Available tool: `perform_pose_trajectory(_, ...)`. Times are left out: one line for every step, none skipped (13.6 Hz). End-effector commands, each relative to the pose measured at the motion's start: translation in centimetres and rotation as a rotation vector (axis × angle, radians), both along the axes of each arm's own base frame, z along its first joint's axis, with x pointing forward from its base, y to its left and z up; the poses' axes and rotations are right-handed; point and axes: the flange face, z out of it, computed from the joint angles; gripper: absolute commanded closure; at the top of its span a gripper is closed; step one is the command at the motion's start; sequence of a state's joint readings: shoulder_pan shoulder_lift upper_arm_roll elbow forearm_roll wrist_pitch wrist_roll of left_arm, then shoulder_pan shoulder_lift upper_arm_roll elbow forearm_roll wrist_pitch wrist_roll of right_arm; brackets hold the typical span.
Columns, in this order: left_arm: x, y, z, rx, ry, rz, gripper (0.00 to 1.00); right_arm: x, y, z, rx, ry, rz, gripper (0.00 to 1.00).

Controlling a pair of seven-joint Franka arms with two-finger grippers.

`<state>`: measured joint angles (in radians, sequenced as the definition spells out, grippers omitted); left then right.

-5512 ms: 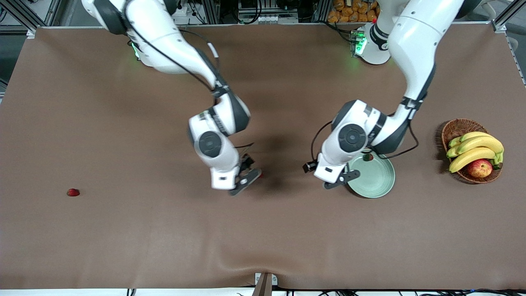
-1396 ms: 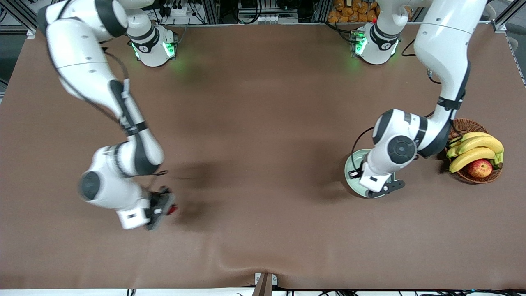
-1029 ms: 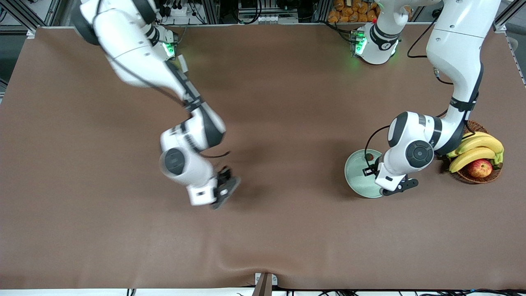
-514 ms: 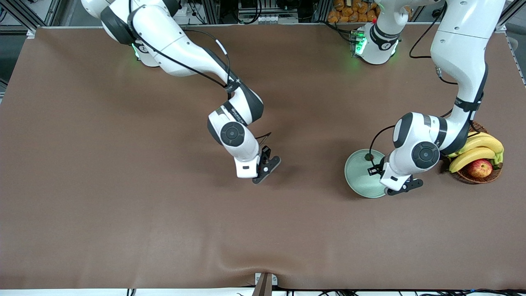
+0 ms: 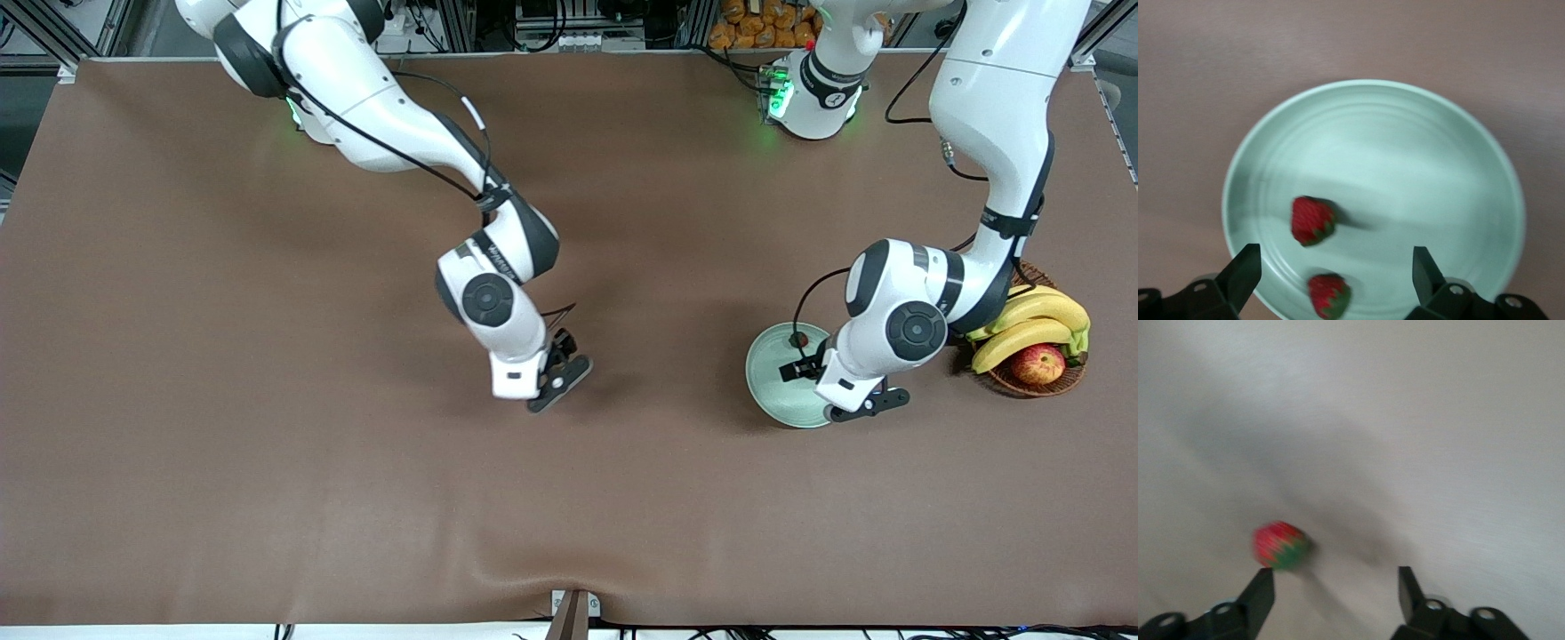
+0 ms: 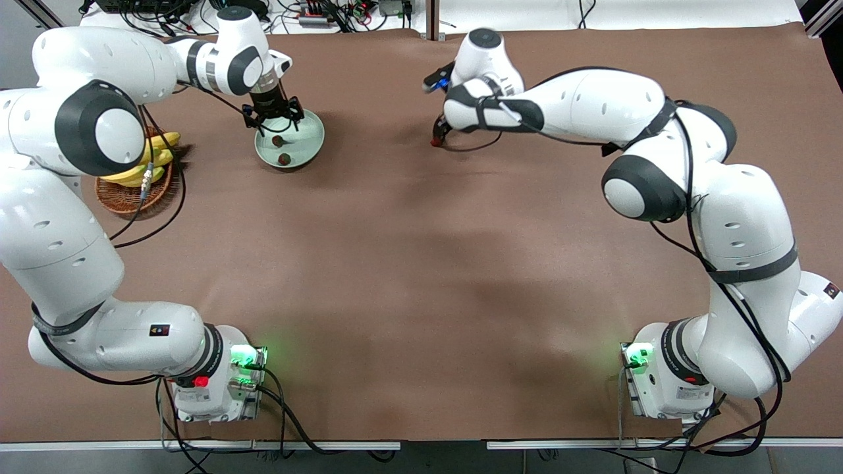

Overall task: Collect all strawberries into plate
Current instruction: 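Release the last strawberry mid-table and raise the right arm to rest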

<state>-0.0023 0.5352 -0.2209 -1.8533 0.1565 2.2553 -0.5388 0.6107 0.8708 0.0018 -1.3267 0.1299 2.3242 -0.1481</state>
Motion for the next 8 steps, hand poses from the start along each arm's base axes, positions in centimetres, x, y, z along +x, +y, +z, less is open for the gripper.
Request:
perform_pose_trajectory(-0.1, -3.1, 2.3, -0.008, -0.029, 0.025, 0.0, 2.7, -6.1, 6.4, -0.028, 0.022, -0.083, 0.0)
perform_pose_trajectory(-0.1, -5.0, 2.8, -0.025, -0.039, 0.038, 0.0, 4.0, -9.1, 8.3, -0.031, 0.033, -0.124, 0.0)
perform_pose_trajectory(0.3, -6.6, 3.8, -0.044, -0.058, 0.055, 0.0, 5.0, -11.8, 9.9, -0.033, 0.042, -0.16, 0.0)
perform_pose_trajectory(0.6, -8.2, 4.2, -0.063, -0.067, 0.073, 0.0, 5.9, -14.6, 11.8, -0.034, 0.047, -0.195, 0.0)
perform_pose_trajectory(1.3, -10.3, 5.0, -0.096, -0.082, 0.087, 0.0, 6.3, -17.5, 13.3, -0.042, 0.063, -0.23, 0.0)
perform_pose_trajectory(1.7, -12.5, 5.3, -0.134, -0.085, 0.098, 0.0, 6.0, -20.2, 14.7, -0.046, 0.067, -0.264, 0.0)
perform_pose_trajectory(2.0, -14.6, 5.6, -0.172, -0.085, 0.121, 0.0, 5.5, -23.7, 16.0, -0.046, 0.074, -0.31, 0.0)
perform_pose_trajectory(1.9, -17.1, 5.3, -0.201, -0.073, 0.137, 0.0, 4.9, -27.5, 17.3, -0.044, 0.079, -0.361, 0.0)
